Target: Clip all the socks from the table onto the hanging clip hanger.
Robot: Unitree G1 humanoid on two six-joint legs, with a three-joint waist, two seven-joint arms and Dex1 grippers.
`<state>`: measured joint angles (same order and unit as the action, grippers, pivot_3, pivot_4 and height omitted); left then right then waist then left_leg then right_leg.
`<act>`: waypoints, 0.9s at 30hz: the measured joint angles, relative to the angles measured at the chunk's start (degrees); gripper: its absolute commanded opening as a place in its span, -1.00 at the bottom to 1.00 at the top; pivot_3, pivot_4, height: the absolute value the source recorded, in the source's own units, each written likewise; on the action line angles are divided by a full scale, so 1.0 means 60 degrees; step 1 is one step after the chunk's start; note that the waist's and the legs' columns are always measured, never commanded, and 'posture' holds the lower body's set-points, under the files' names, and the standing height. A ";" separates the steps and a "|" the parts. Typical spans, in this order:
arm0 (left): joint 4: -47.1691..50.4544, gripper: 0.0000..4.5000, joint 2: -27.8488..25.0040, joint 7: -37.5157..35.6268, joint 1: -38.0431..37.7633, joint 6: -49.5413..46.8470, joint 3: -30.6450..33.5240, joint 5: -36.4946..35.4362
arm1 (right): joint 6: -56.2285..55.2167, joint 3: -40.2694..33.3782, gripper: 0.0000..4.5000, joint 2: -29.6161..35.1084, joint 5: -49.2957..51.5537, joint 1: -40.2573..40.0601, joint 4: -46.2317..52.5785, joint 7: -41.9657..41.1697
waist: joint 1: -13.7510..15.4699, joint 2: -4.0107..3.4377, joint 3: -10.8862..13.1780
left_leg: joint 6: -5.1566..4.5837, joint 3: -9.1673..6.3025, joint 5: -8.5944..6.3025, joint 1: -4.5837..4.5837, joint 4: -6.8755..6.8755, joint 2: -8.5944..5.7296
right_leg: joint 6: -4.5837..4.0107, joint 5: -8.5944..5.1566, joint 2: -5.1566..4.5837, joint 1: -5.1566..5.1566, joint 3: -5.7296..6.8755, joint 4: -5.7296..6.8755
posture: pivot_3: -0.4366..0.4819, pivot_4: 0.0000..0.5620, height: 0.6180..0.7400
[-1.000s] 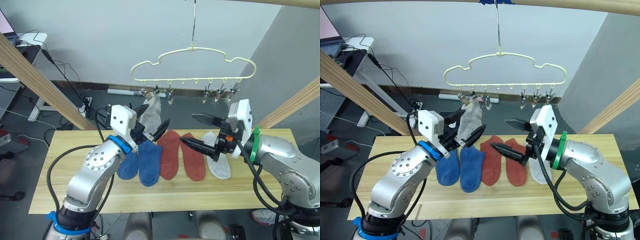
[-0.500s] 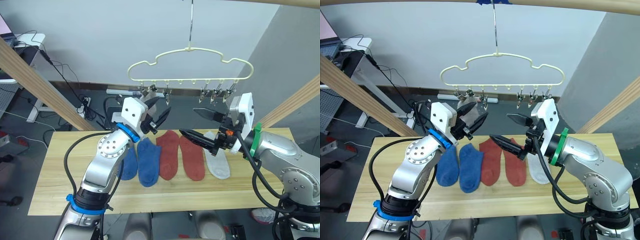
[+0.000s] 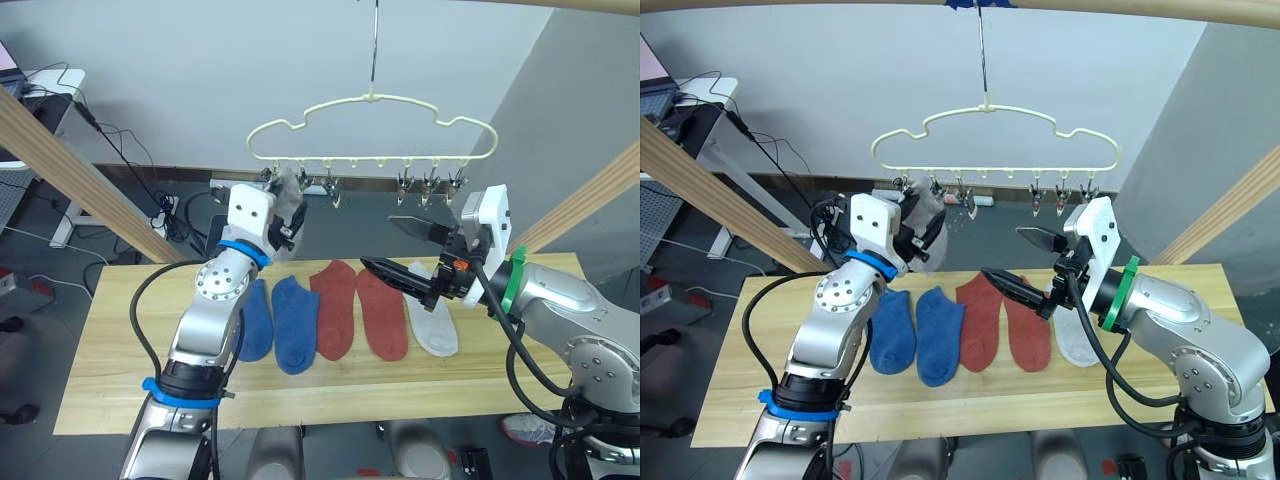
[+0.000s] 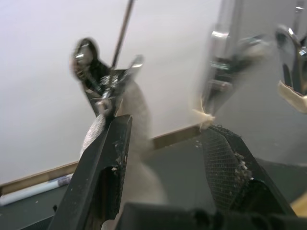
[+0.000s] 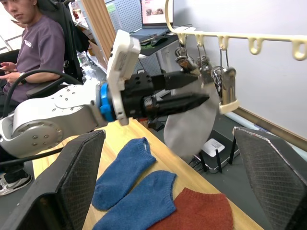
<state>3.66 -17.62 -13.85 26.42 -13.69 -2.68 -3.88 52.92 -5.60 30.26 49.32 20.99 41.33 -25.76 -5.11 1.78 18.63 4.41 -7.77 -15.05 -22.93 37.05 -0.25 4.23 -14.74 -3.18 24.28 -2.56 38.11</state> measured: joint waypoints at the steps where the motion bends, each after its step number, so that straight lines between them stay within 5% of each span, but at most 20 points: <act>1: -0.0042 0.09 0.0027 0.0021 0.0069 0.0007 0.0046 0.0002 | -0.0004 0.0000 1.00 0.0006 0.0041 0.0000 0.0000 0.0005 | -0.0001 0.0000 0.0000 | 0.0000 0.0000 0.0000 0.0000 -0.0002 0.0000 | 0.0000 0.0000 0.0000 0.0001 0.0000 -0.0001 | -0.43 0.11 1.00; 27: 0.0053 0.09 0.0792 -0.0793 0.0280 0.0635 0.0538 -0.1021 | -0.0173 0.0025 1.00 0.0233 0.0252 0.0006 0.0033 0.0150 | -0.0006 0.0000 0.0000 | 0.0000 0.0002 0.0000 0.0001 0.0002 0.0001 | 0.0000 0.0001 0.0000 0.0000 -0.0001 0.0004 | -0.48 0.09 1.00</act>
<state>3.98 -12.87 -18.61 28.10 -9.88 0.55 -10.00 51.88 -5.45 31.66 50.83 21.02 41.53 -24.86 -5.14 1.78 18.62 4.42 -7.76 -15.05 -22.93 37.06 -0.25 4.23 -14.74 -3.18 24.28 -2.56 38.13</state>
